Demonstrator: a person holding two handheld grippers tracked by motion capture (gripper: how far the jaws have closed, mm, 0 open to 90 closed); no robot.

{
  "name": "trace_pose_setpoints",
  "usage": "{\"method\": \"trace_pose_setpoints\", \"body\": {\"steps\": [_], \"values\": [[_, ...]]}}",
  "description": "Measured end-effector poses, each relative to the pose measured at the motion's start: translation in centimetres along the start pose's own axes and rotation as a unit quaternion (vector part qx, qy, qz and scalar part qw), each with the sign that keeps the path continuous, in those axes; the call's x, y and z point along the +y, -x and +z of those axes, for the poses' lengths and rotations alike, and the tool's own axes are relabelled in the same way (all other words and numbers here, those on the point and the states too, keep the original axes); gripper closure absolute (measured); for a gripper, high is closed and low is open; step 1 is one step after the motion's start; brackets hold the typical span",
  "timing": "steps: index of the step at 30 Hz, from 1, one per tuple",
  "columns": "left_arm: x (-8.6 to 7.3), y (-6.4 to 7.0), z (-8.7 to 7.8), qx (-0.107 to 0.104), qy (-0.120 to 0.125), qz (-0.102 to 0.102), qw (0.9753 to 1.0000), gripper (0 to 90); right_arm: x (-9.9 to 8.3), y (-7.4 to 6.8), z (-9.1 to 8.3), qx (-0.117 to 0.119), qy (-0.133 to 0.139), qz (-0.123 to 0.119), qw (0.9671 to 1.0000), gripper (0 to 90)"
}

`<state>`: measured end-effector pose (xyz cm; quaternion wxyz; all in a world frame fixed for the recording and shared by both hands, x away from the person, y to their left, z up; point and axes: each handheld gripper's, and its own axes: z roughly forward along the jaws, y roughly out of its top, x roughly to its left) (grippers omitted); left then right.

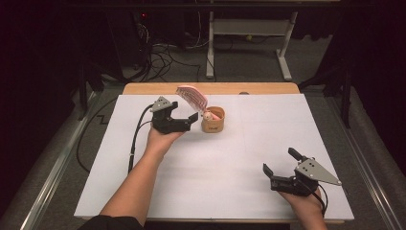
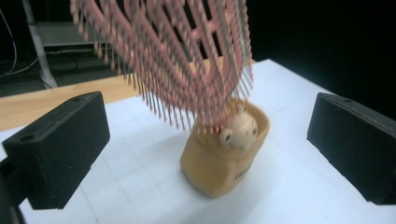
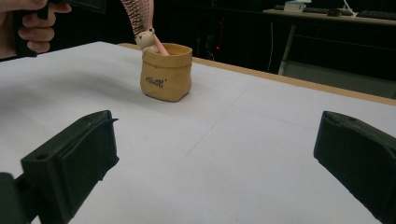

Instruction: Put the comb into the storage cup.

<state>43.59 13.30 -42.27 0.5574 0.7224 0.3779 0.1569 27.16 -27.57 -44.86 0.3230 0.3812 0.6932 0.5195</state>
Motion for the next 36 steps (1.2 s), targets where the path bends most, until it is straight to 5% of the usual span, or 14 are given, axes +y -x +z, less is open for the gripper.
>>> {"method": "trace_pose_setpoints", "body": {"steps": [18, 22, 28, 36], "values": [[-5.5, -0.2, -3.4, -0.012, -0.022, 0.002, 0.9997, 0.0, -0.4, 0.3, -0.2, -0.004, -0.007, 0.007, 0.9999, 0.2], [-6.4, 0.5, -5.5, -0.013, -0.014, 0.0, 0.9998, 0.0, -0.4, 0.4, -0.3, -0.005, -0.006, 0.011, 0.9999, 0.2], [-6.8, 1.3, -9.4, 0.015, -0.012, 0.045, 0.9988, 0.0, -0.6, 0.6, -0.5, -0.009, -0.006, 0.012, 0.9999, 0.2], [-7.8, 2.2, -14.1, 0.012, 0.0, 0.051, 0.9986, 0.0, -0.7, 0.8, -0.8, -0.012, -0.004, 0.018, 0.9998, 0.2]]}}
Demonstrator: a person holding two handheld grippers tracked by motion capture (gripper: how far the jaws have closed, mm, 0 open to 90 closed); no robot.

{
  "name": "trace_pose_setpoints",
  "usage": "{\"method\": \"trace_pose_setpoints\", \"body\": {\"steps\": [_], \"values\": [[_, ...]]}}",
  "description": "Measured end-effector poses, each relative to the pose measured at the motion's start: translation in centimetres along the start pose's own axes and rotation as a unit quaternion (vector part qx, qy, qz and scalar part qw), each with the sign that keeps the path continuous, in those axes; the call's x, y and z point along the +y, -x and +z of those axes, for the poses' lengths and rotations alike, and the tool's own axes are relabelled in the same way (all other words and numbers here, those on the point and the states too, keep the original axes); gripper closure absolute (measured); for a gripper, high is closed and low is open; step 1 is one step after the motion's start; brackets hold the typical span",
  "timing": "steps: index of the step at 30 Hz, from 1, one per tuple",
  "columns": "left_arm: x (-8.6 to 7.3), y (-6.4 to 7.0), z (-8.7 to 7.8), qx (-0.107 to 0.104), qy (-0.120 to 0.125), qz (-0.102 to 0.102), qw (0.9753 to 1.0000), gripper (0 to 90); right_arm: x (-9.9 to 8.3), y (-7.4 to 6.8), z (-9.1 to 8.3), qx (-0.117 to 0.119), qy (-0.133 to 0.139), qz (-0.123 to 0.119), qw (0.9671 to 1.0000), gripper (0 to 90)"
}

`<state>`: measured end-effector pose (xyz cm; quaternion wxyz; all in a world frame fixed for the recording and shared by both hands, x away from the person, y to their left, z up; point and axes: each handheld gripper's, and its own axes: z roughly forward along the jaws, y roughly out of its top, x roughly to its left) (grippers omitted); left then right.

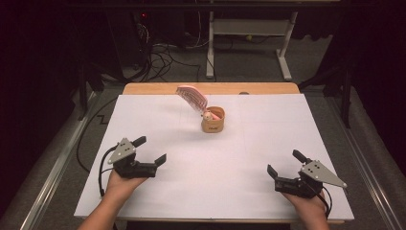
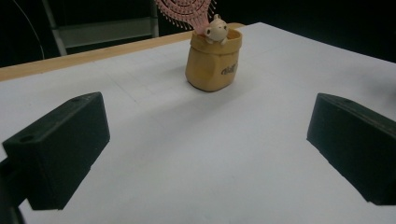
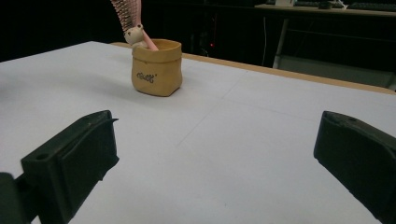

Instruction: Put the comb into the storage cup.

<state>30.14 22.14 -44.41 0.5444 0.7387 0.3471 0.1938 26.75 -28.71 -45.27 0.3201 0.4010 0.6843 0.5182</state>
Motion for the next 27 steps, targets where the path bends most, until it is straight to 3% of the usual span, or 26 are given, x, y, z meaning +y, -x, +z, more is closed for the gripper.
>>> {"method": "trace_pose_setpoints", "body": {"steps": [2, 5, 8, 10, 14, 17, 19, 21, 25, 27], "values": [[-1.2, 0.2, -1.8, 0.005, 0.022, 0.007, 0.9997, 0.0, 0.0, -0.1, -0.2, 0.003, 0.006, 0.002, 1.0, 0.2], [-1.7, -0.2, -2.3, 0.006, 0.027, -0.001, 0.9996, 0.0, 0.3, -0.4, -0.5, 0.0, 0.012, -0.003, 0.9999, 0.2], [-2.2, -0.9, -2.1, 0.021, 0.029, 0.002, 0.9994, 0.0, 0.4, -0.6, -0.9, -0.005, 0.014, -0.002, 0.9999, 0.2], [-2.6, -1.7, -1.5, 0.018, 0.009, -0.016, 0.9997, 0.0, 0.2, -0.8, -1.6, -0.009, 0.015, 0.002, 0.9998, 0.2], [-2.3, -0.8, -1.7, 0.018, 0.03, 0.011, 0.9993, 0.0, 0.0, -0.3, -2.2, -0.015, 0.021, 0.014, 0.9996, 0.2], [-2.4, -0.5, -1.5, 0.006, 0.029, 0.018, 0.9994, 0.1, -0.1, 0.0, -2.1, -0.017, 0.023, 0.015, 0.9995, 0.2], [-2.7, -0.8, -1.2, 0.011, 0.01, 0.008, 0.9999, 0.1, -0.1, 0.1, -1.9, -0.016, 0.021, 0.007, 0.9996, 0.2], [-2.8, -0.9, -1.5, 0.009, 0.015, -0.004, 0.9998, 0.1, -0.2, 0.1, -1.8, -0.015, 0.019, 0.005, 0.9997, 0.2], [-2.6, -0.7, -1.8, 0.011, 0.033, 0.005, 0.9994, 0.4, -0.1, 0.1, -1.6, -0.012, 0.019, 0.001, 0.9997, 0.2], [-2.7, -0.8, -1.8, 0.008, 0.033, -0.005, 0.9994, 0.4, -0.1, 0.1, -1.5, -0.01, 0.016, 0.0, 0.9998, 0.2]]}}
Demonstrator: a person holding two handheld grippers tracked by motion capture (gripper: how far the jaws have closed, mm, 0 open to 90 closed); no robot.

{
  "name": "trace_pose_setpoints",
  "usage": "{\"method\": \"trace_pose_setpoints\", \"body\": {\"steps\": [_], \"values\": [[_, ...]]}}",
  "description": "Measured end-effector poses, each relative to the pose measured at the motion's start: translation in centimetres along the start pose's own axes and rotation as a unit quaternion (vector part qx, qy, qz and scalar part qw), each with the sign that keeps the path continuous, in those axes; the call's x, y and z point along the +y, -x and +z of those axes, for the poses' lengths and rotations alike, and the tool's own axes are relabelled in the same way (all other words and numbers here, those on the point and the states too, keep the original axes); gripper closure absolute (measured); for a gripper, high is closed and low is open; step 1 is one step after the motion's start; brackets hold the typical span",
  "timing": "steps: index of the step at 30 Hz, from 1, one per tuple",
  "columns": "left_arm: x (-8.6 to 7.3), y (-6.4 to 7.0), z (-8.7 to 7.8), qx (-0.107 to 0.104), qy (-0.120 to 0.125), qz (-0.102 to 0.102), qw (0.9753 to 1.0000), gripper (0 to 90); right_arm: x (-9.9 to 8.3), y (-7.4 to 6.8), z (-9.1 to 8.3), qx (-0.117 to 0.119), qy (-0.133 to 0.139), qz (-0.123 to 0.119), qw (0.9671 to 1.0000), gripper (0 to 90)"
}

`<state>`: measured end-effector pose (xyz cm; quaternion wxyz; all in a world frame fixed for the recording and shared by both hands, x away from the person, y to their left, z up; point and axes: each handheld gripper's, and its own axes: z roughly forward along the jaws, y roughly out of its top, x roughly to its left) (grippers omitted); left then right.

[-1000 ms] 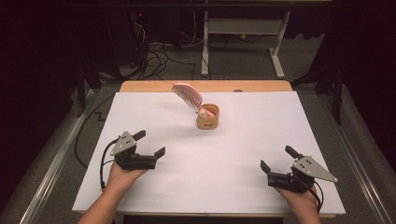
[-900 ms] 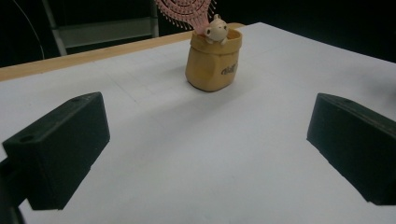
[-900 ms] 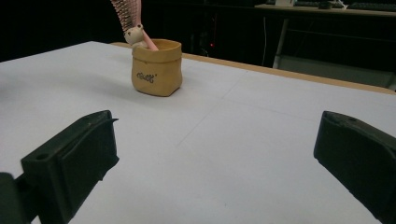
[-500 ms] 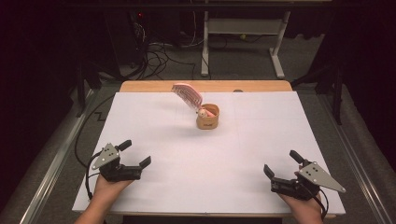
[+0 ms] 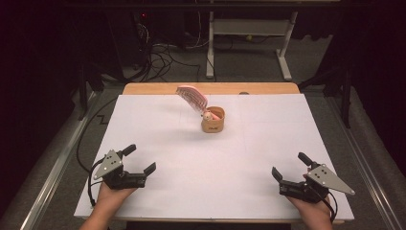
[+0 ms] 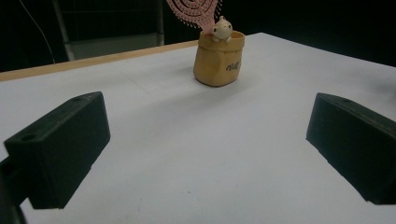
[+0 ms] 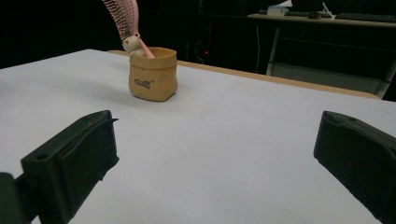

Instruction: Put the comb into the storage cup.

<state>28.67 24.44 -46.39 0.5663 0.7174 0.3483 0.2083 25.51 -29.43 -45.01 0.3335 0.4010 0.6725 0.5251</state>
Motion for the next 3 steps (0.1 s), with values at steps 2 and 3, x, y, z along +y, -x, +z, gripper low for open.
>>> {"method": "trace_pose_setpoints", "body": {"steps": [2, 3], "values": [[-0.02, 0.0, 0.02, 0.0, 0.0, -0.003, 1.0, 0.3, -0.02, -0.04, -0.01, 0.0, -0.001, 0.001, 1.0, 0.2], [0.0, 0.01, 0.01, -0.002, -0.001, -0.002, 1.0, 0.3, -0.03, -0.15, -0.07, 0.0, 0.0, -0.002, 1.0, 0.2]]}}
